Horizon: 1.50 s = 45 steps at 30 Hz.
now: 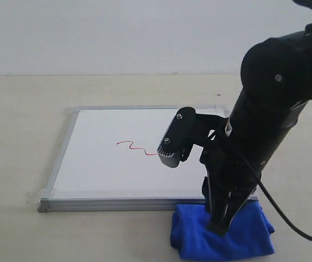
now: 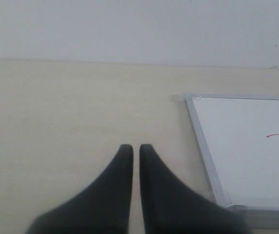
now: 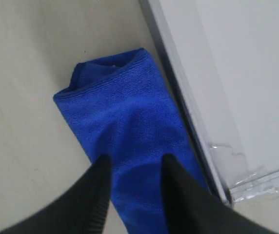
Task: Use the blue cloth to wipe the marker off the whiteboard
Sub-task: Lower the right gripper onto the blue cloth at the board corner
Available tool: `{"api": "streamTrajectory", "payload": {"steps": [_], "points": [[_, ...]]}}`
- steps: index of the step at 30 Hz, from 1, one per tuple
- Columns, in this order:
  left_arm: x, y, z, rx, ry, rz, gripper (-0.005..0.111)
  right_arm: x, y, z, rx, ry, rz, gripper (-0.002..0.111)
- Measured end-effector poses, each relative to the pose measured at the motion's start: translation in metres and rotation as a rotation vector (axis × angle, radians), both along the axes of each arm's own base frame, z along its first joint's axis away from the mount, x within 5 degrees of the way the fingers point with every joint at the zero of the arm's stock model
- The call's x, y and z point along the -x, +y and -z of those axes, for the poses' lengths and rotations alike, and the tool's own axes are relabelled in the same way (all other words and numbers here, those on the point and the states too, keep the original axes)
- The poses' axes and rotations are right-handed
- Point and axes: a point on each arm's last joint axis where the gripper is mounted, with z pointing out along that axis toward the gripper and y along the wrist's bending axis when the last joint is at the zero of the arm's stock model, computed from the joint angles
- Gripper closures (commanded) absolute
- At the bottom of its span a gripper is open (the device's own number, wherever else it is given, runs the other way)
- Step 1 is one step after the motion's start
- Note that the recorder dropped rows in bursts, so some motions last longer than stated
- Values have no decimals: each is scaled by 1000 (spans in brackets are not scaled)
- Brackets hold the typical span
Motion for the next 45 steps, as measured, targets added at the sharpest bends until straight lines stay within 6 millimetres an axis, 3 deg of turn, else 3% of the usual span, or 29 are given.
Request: {"api": "streamTrajectory", "payload": {"steps": [2, 30, 31, 33, 39, 45], "points": [[0, 0, 0, 0, 0, 0, 102, -1, 1, 4, 4, 19, 26, 52], [0, 0, 0, 0, 0, 0, 102, -12, 9, 71, 107, 204, 128, 52], [0, 0, 0, 0, 0, 0, 102, -13, 9, 73, 108, 206, 132, 46], [0, 0, 0, 0, 0, 0, 102, -14, 10, 75, 111, 210, 144, 33], [0, 0, 0, 0, 0, 0, 102, -14, 11, 75, 100, 224, 196, 45], [0, 0, 0, 0, 0, 0, 102, -15, 11, 75, 100, 216, 223, 39]]}}
